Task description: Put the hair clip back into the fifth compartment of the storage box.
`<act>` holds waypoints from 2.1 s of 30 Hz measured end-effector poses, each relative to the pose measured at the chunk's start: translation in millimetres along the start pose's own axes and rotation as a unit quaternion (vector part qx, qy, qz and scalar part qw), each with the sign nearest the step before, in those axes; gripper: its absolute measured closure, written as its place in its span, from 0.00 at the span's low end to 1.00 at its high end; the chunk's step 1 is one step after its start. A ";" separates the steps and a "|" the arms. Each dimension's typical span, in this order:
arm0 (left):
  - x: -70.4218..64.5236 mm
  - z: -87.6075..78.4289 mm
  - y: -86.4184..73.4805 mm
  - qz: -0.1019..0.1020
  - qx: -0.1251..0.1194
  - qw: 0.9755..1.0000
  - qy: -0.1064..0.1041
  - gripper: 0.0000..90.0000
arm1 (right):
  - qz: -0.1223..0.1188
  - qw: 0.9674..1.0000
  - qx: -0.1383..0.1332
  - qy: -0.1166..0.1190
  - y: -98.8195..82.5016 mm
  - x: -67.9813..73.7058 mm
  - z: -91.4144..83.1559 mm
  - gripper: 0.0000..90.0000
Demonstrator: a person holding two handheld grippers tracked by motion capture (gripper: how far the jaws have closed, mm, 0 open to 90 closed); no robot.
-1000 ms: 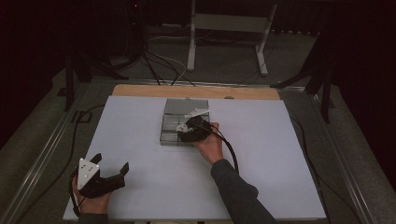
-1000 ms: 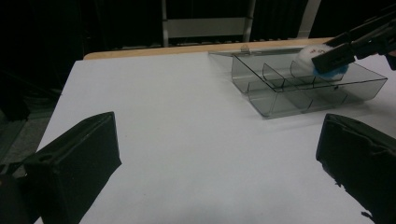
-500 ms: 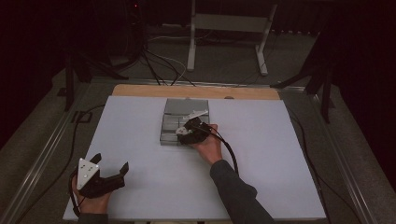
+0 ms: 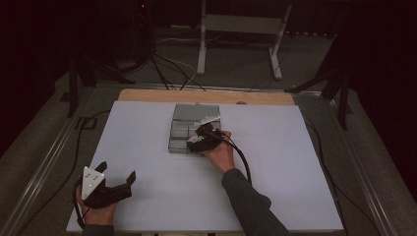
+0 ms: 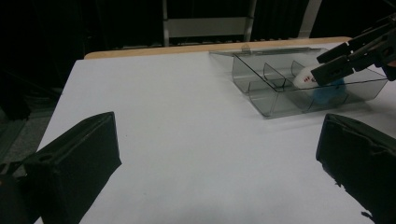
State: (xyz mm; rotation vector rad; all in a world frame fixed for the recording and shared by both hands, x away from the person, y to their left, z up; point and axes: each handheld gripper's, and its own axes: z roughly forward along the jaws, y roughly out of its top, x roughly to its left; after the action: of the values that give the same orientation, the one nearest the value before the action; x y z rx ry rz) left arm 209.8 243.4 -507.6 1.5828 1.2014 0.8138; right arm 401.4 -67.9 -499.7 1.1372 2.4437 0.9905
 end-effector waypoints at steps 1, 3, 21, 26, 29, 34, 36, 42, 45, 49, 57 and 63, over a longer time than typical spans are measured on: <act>0.0 0.0 0.0 0.000 0.000 1.000 0.000 0.01 | 0.000 1.000 -0.001 0.001 0.2 0.3 -0.1 0.22; 0.0 0.0 0.0 0.000 0.000 1.000 0.000 0.01 | 0.000 1.000 -0.001 0.002 0.4 0.8 -0.1 0.22; 0.3 -0.4 0.0 -0.001 0.000 1.000 0.002 0.01 | 0.042 0.999 -0.030 -0.003 2.4 -7.9 -17.6 0.00; 0.0 -0.3 0.0 0.000 0.000 1.000 0.002 0.01 | 0.046 0.998 -0.036 -0.006 -0.3 -17.9 -31.6 0.00; -0.2 -0.3 0.1 0.000 0.000 1.000 0.001 0.01 | 0.051 0.998 -0.039 -0.005 -0.8 -20.4 -34.3 0.00; 0.5 -1.1 0.1 -0.001 -0.002 1.000 0.001 0.01 | 0.084 0.995 -0.059 0.004 -6.7 -37.4 -53.6 0.00; 0.7 -1.2 0.1 -0.002 -0.002 1.000 0.002 0.01 | 0.084 0.994 -0.068 -0.002 -11.9 -44.2 -64.2 0.00; 0.0 -0.6 0.1 -0.001 0.001 1.000 0.004 0.01 | 0.079 0.993 -0.080 -0.023 -22.2 -54.6 -83.6 0.00; 0.2 -0.8 0.0 -0.002 0.002 1.000 0.006 0.01 | 0.076 0.992 -0.089 -0.037 -28.8 -60.9 -96.7 0.00; 0.1 -0.3 -0.4 -0.003 0.003 1.000 0.006 0.01 | 0.072 0.991 -0.100 -0.052 -39.8 -67.5 -115.2 0.00; 0.1 -0.7 -0.5 -0.004 0.002 1.000 0.006 0.01 | 0.049 0.988 -0.110 -0.093 -67.4 -82.5 -143.3 0.00; -1.5 -0.5 0.1 -0.002 0.002 1.000 0.006 0.01 | 0.060 0.983 -0.140 -0.102 -91.7 -91.4 -160.5 0.00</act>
State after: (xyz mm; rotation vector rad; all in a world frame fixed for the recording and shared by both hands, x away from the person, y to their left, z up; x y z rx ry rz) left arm 208.9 242.0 -507.4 1.5807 1.2144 0.8198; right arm 329.6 -254.5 -448.8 1.2303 2.0232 1.1482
